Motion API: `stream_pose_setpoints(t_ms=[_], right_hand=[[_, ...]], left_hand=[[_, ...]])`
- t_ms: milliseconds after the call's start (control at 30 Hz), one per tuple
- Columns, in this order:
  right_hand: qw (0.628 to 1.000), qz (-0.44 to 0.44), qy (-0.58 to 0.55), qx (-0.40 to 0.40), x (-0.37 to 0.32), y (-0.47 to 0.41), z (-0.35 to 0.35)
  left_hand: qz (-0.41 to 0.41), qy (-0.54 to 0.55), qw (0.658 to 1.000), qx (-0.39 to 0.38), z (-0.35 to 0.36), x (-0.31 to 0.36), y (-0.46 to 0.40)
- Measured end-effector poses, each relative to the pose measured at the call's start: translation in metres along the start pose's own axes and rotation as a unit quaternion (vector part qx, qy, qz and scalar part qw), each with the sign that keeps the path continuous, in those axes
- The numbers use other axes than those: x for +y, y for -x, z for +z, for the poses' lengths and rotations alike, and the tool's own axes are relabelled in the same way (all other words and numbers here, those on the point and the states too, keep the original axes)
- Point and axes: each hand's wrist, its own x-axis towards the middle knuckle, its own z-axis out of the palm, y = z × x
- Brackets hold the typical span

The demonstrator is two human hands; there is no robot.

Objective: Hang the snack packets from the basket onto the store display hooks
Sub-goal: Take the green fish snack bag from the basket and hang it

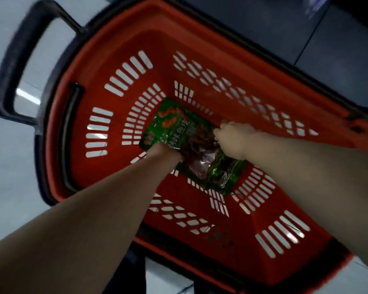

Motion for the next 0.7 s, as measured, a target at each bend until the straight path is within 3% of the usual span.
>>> stream_pose_setpoints(t_ms=[100,233,367,533,700], right_hand=[[1.0,-0.002,-0.025,0.007,-0.006,-0.038,0.01],[0.996,0.047,-0.074,0.007,-0.012,-0.08,0.011],[0.989,0.079,-0.121,0.005,-0.016,-0.107,0.006],[0.974,0.091,-0.199,0.053,-0.015,-0.109,0.006],[0.962,0.123,-0.218,0.108,-0.022,-0.104,0.016]], left_hand=[[-0.101,0.129,0.986,-0.042,0.009,0.001,-0.029],[-0.128,0.159,0.979,-0.022,0.009,0.002,-0.054],[-0.191,0.252,0.949,-0.018,0.012,-0.005,-0.071],[-0.237,0.346,0.908,0.0,0.014,-0.005,-0.084],[-0.227,0.402,0.887,-0.002,0.016,-0.013,-0.097]])
